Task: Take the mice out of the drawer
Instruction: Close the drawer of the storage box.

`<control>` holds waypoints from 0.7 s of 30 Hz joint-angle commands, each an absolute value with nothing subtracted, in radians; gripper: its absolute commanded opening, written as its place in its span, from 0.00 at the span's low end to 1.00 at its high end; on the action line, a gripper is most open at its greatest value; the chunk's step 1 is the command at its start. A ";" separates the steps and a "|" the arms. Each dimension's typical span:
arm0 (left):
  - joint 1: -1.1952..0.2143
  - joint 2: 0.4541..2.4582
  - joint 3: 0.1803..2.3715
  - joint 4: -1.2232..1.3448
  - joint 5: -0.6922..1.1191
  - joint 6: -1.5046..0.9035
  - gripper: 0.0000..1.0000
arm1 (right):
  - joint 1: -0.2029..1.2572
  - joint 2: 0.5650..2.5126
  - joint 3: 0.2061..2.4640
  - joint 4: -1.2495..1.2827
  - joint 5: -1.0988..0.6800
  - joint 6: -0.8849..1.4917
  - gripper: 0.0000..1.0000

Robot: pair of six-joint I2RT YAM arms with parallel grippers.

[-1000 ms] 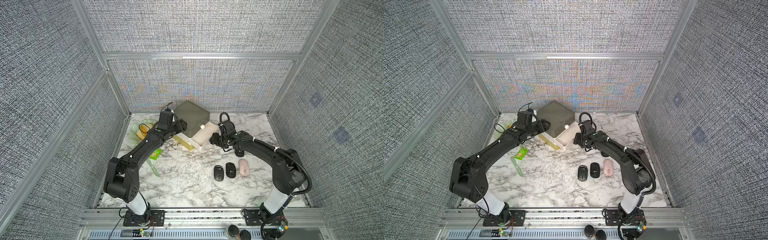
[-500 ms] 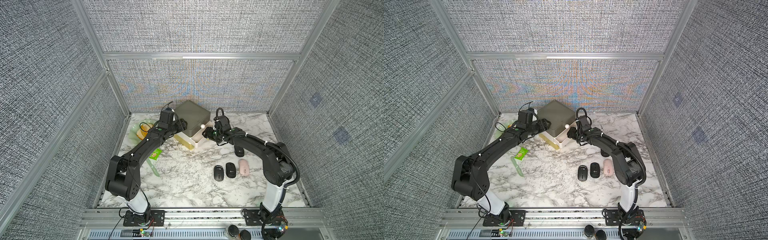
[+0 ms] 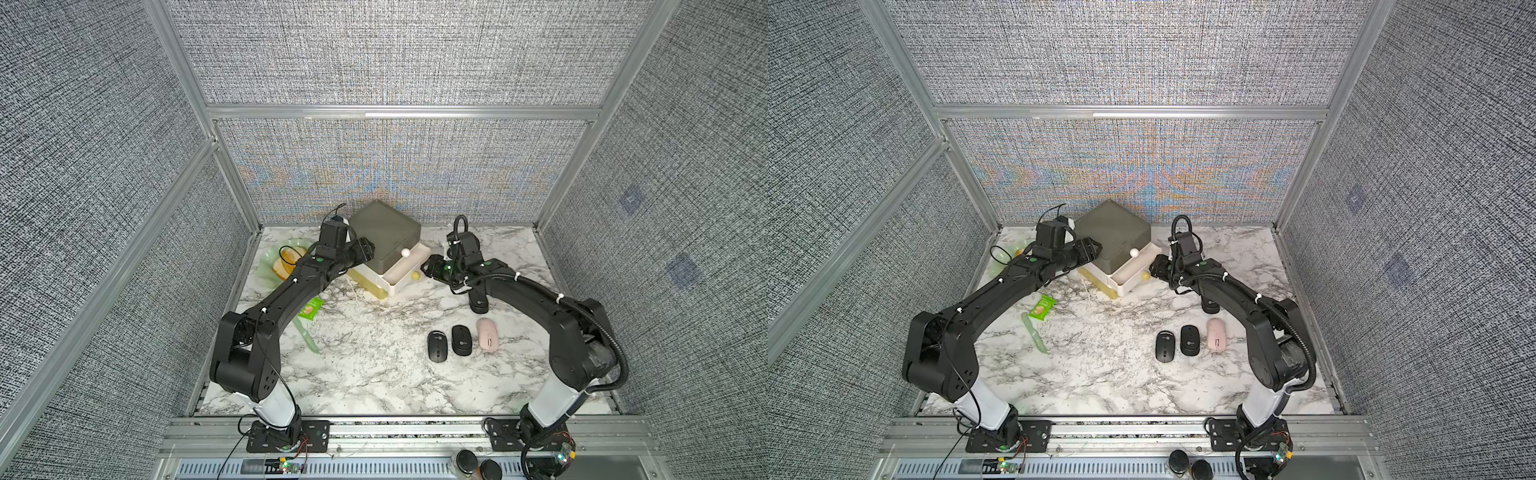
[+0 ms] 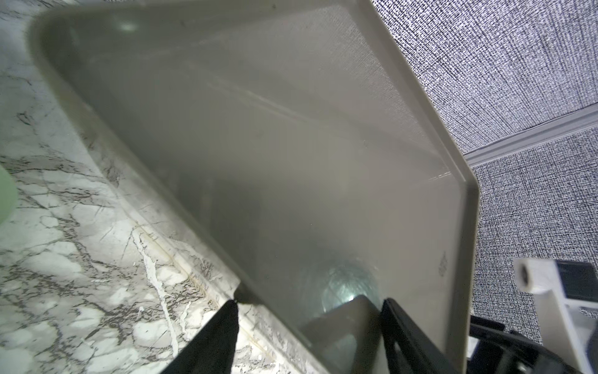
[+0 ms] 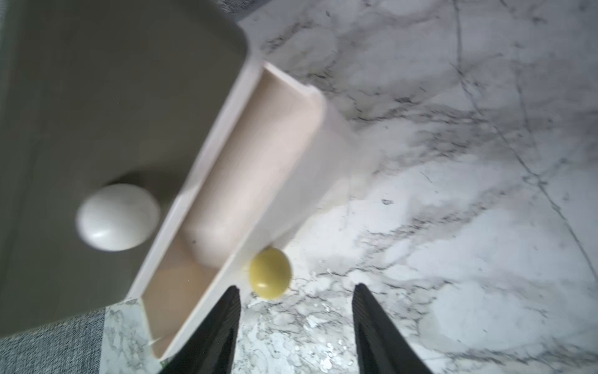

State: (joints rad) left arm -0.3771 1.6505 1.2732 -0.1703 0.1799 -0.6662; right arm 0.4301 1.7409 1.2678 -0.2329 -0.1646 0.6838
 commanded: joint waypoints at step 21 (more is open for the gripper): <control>-0.376 1.680 1.284 -0.286 0.198 -0.618 0.66 | 0.445 2.034 1.546 -0.154 -0.242 0.715 0.44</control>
State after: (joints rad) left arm -0.3756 1.6730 1.2915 -0.1623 0.1928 -0.6502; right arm 0.4438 2.0293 1.5341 -0.1898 -0.2192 0.7002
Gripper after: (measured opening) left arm 0.663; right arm 0.439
